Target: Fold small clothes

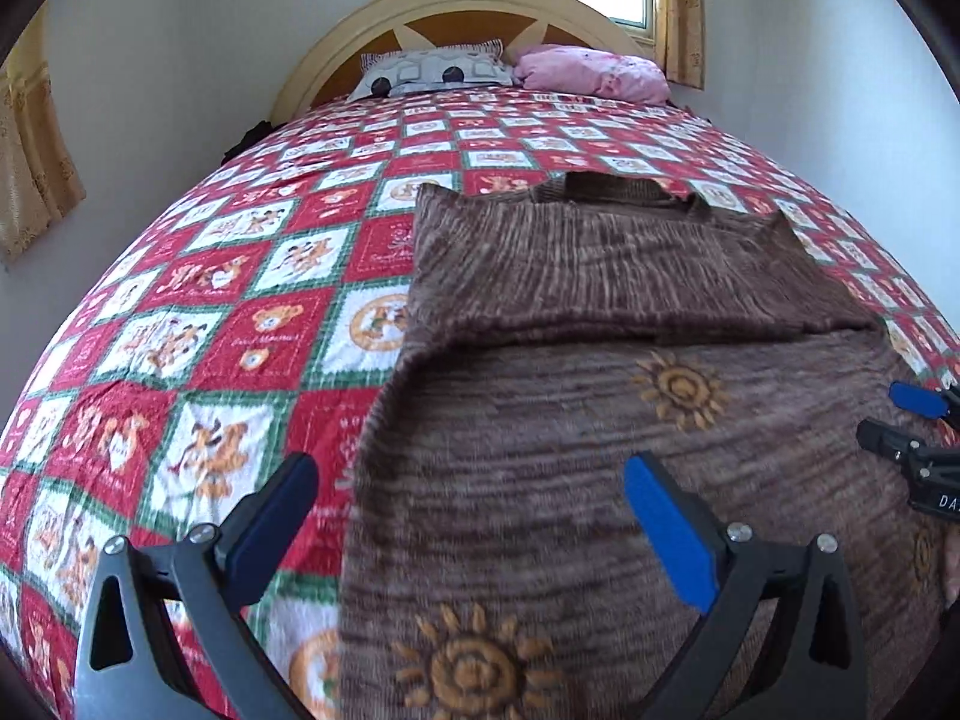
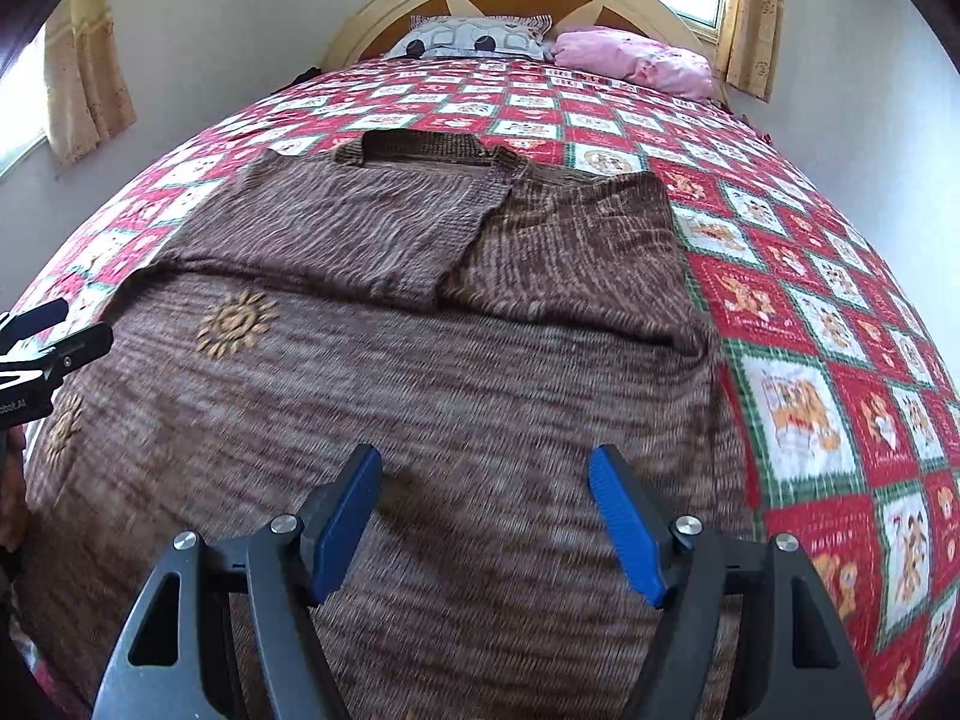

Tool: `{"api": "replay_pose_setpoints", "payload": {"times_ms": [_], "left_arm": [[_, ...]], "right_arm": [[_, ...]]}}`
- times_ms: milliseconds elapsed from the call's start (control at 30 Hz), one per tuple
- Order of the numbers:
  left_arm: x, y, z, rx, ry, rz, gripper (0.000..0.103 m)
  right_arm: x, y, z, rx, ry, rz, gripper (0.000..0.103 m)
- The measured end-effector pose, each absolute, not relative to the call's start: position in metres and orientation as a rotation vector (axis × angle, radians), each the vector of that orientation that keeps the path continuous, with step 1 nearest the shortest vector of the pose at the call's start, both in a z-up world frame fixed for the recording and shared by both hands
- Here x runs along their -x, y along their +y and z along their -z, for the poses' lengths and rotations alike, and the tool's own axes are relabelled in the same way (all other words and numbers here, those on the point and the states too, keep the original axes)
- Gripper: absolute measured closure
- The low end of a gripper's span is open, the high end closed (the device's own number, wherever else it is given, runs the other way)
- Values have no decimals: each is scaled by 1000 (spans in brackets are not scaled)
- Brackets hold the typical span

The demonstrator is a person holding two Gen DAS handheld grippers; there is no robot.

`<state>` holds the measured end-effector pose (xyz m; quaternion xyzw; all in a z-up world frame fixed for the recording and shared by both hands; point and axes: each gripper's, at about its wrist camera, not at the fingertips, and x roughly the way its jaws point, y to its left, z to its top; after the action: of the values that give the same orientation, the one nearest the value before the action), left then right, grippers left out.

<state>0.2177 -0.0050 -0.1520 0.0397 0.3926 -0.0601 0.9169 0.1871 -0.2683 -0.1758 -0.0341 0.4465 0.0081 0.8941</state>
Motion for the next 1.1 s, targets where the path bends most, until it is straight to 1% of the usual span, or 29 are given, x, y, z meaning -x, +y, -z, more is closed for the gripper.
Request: {"api": "replay_pose_setpoints", "payload": {"times_ms": [633,1100], "left_arm": [[-142,-19,156,-144,811,186,0],[-101,-16,162,-171,829,195,0]], "right_arm": [[-105,-259,176,86,922,-38,31],[-62,-259,177,68,920,-45,31]]}}
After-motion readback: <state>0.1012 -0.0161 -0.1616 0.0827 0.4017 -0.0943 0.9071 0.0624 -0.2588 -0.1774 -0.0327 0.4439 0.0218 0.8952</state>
